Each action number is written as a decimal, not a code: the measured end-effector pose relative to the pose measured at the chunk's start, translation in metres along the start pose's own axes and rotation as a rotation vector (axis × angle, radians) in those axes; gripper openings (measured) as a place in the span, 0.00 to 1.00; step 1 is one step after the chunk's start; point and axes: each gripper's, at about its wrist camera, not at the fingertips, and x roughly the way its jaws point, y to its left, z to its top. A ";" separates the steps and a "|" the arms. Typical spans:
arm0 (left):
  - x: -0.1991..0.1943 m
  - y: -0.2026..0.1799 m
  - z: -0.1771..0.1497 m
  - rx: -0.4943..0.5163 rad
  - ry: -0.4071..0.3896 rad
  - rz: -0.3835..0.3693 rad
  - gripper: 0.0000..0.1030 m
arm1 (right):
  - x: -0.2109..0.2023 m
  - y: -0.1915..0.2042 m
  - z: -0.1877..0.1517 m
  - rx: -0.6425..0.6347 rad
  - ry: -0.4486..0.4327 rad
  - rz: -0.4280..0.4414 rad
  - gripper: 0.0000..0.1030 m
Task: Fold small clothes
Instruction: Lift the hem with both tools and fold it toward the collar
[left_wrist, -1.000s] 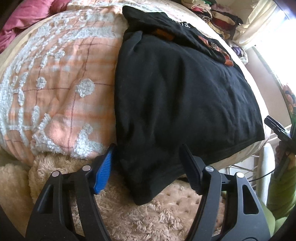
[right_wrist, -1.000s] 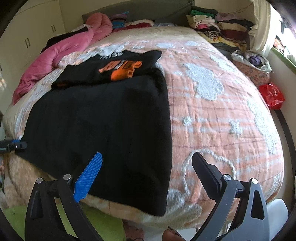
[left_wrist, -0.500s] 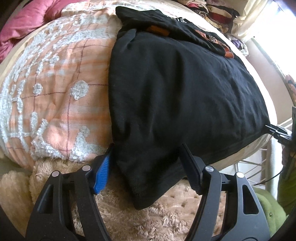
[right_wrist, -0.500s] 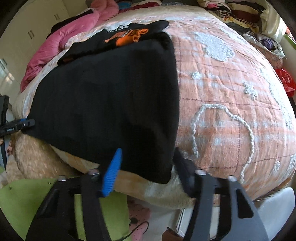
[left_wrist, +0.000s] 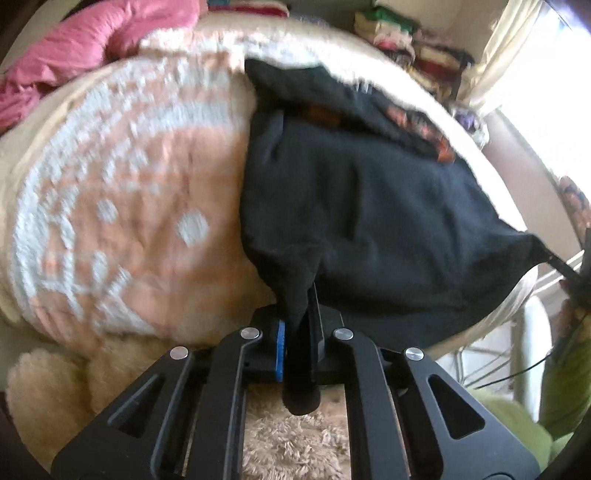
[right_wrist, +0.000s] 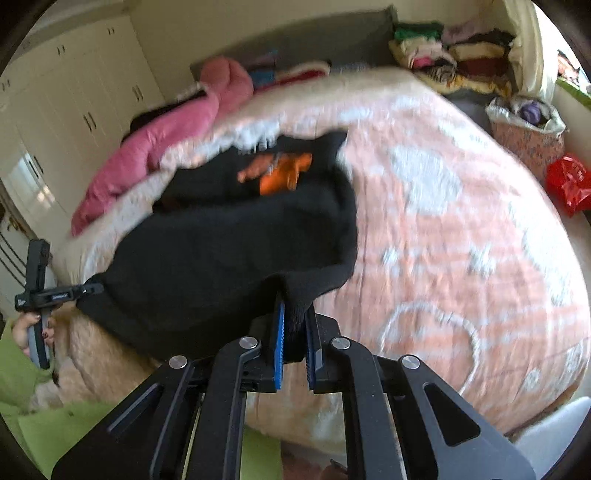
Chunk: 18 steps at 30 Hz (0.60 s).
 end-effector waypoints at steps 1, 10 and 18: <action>-0.010 0.001 0.005 -0.001 -0.030 -0.003 0.03 | -0.003 -0.002 0.004 0.007 -0.023 0.000 0.08; -0.051 0.002 0.042 -0.020 -0.185 -0.027 0.03 | -0.023 -0.012 0.042 0.064 -0.215 0.014 0.08; -0.058 -0.014 0.074 0.001 -0.235 0.010 0.03 | -0.017 -0.003 0.079 0.023 -0.274 -0.039 0.08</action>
